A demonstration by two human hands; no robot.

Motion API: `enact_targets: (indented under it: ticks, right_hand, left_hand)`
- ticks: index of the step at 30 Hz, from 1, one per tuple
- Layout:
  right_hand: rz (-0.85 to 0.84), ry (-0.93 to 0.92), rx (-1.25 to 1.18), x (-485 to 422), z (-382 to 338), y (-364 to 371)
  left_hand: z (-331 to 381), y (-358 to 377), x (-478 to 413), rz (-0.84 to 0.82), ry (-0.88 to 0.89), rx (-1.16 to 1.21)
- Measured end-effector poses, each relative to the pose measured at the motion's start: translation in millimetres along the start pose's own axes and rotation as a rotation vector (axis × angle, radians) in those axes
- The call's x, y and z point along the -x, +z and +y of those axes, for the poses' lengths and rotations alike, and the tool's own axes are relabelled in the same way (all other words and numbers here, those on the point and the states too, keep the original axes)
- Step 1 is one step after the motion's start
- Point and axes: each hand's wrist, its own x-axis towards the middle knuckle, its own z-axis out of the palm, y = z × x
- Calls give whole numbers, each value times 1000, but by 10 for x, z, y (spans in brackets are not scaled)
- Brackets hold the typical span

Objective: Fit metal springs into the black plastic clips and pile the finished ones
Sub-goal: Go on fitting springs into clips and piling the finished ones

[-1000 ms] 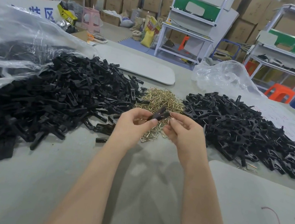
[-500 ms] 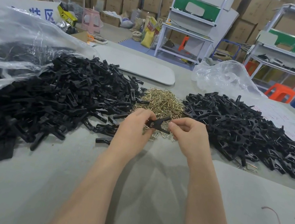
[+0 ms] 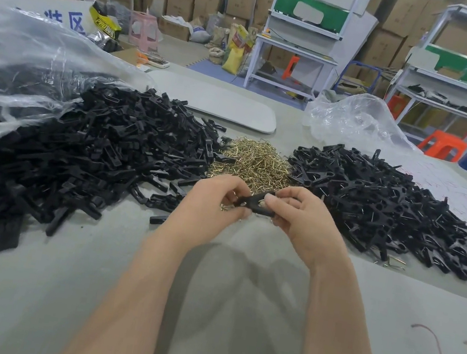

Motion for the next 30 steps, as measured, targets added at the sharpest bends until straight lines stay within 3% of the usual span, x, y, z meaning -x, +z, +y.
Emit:
enact_targets:
  ticks: [3, 9, 15, 30]
  right_hand:
    - [-99, 94, -326, -8, 41, -41]
    - [-134, 121, -369, -45, 130, -39]
    - [-482, 293, -474, 1, 184, 60]
    - [-389, 223, -461, -21, 215, 176]
  left_hand:
    - [32, -13, 10, -27, -21, 74]
    - [70, 9, 9, -88, -7, -6]
    - [145, -22, 18, -28, 75, 68]
    - [130, -15, 15, -31, 102, 47]
